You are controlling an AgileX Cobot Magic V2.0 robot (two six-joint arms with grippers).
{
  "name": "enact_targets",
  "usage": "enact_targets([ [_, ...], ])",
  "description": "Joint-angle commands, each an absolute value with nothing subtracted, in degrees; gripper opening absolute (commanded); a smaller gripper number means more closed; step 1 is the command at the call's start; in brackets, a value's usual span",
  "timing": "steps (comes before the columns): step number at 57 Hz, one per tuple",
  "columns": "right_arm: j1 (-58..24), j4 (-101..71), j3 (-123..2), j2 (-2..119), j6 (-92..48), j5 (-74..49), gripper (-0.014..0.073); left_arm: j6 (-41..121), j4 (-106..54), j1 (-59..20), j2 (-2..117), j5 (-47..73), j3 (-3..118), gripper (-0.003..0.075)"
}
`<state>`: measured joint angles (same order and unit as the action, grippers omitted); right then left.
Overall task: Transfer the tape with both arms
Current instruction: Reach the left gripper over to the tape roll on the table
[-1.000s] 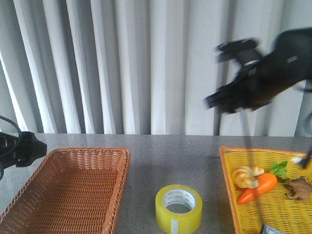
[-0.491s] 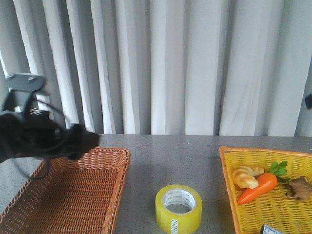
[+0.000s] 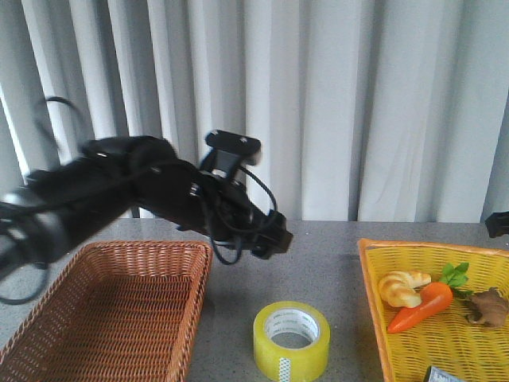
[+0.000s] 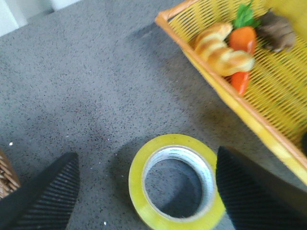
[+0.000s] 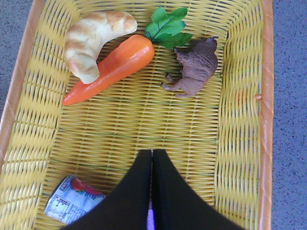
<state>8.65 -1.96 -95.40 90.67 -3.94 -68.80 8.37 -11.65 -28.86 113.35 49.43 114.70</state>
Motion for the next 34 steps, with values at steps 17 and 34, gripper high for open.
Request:
enact_targets([
  [17,8.8,-2.0,-96.8,88.8,-4.0,-66.8,-0.0008,0.6,-6.7,-30.0,124.1,52.4,123.7,0.0555],
  [34,8.8,-2.0,-96.8,88.8,-4.0,-66.8,-0.0008,-1.4,-6.3,-30.0,127.0,54.6,123.7,0.0547],
])
